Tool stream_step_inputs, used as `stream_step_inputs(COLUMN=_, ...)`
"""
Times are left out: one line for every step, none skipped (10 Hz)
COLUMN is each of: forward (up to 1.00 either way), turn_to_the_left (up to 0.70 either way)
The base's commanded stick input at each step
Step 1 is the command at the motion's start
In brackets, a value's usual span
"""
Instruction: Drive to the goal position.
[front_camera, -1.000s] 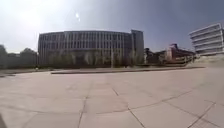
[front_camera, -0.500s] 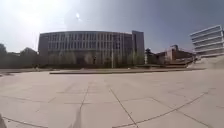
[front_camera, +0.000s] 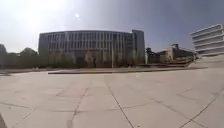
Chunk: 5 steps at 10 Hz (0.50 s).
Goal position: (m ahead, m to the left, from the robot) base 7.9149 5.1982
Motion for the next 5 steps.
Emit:
stream_step_inputs(forward=0.7, turn_to_the_left=0.35)
stream_step_inputs(forward=0.7, turn_to_the_left=0.35)
stream_step_inputs(forward=0.7, turn_to_the_left=0.35)
stream_step_inputs(forward=0.7, turn_to_the_left=0.35)
stream_step_inputs(forward=0.7, turn_to_the_left=0.35)
